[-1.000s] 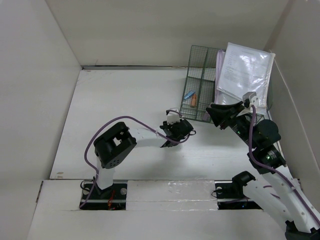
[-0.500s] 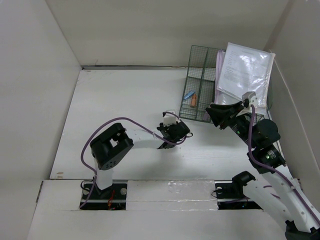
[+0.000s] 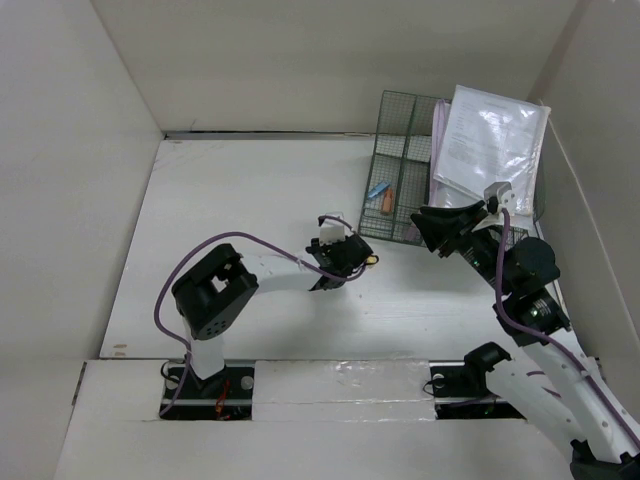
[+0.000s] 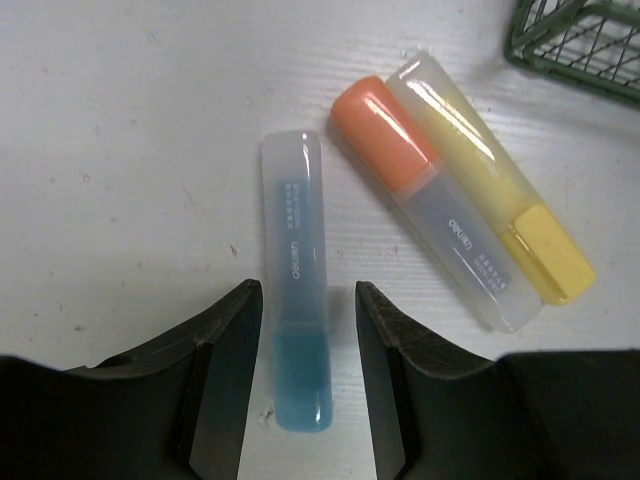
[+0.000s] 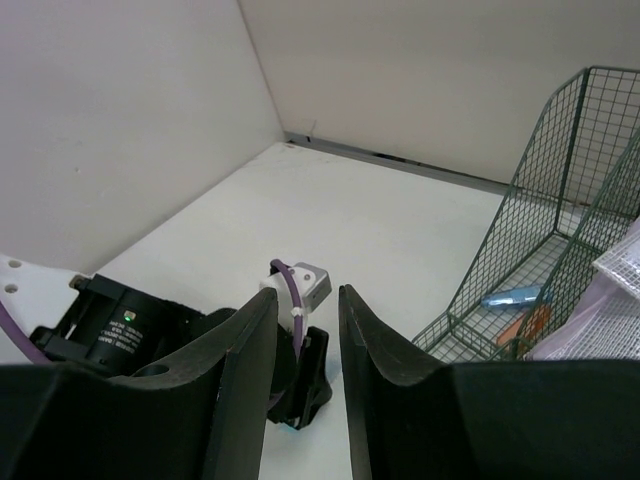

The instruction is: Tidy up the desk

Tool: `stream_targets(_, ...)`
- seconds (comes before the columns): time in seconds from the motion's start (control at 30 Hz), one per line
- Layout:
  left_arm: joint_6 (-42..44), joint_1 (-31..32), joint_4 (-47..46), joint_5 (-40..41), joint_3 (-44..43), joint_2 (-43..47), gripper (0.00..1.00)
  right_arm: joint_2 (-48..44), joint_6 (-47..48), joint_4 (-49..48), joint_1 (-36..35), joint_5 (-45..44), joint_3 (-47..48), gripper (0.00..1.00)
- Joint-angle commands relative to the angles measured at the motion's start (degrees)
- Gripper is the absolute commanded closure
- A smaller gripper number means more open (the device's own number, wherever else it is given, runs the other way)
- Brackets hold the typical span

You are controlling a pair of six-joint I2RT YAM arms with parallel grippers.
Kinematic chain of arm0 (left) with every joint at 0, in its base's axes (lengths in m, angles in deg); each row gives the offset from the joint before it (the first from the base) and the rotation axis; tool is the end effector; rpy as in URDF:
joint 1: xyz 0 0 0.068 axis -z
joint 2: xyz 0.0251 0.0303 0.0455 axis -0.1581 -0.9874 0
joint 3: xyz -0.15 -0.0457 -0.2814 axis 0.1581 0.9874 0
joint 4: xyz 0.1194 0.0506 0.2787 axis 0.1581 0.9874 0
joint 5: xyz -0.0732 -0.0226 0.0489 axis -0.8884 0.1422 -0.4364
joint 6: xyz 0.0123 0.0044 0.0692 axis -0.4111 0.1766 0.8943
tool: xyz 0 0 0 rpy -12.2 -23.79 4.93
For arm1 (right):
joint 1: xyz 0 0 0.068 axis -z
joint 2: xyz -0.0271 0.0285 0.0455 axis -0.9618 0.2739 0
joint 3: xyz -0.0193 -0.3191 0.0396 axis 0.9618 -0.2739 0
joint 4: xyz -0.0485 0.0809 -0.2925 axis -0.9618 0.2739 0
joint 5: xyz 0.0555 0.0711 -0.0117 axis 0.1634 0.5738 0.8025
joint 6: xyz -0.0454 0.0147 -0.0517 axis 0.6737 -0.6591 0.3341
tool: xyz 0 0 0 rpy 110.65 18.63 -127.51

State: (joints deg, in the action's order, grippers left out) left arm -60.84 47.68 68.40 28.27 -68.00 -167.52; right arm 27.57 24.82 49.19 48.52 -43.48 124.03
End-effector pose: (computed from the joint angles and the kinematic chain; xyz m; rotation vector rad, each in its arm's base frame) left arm 0.2619 -0.3402 0.1684 -0.0673 2.2837 -0.1873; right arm 0.1507 0.0859 0.4142 -0.3313 1.3887 0.7195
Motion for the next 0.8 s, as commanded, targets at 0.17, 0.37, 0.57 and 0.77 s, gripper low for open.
stream_targets(0.17, 4.3, -0.8, -1.7, 0.7, -3.9, 3.5, 0.61, -0.1, -0.2, -3.3, -0.4, 0.5, -0.3, 0.63)
stream_targets(0.37, 4.3, -4.3, -2.4, -0.5, -3.6, 2.3, 0.63, 0.8, -0.1, -3.5, -0.4, 0.8, -0.2, 0.64)
stream_targets(0.57, 6.1, -5.6, -2.6, -0.8, -4.7, 0.8, 0.68, 0.3, -0.2, -3.4, -0.4, 0.3, -0.3, 0.63)
stream_targets(0.77, 6.6, -5.6, -0.8, -1.8, -6.6, -2.3, 0.73, 0.5, -0.2, -3.4, -0.4, 0.6, -0.2, 0.64)
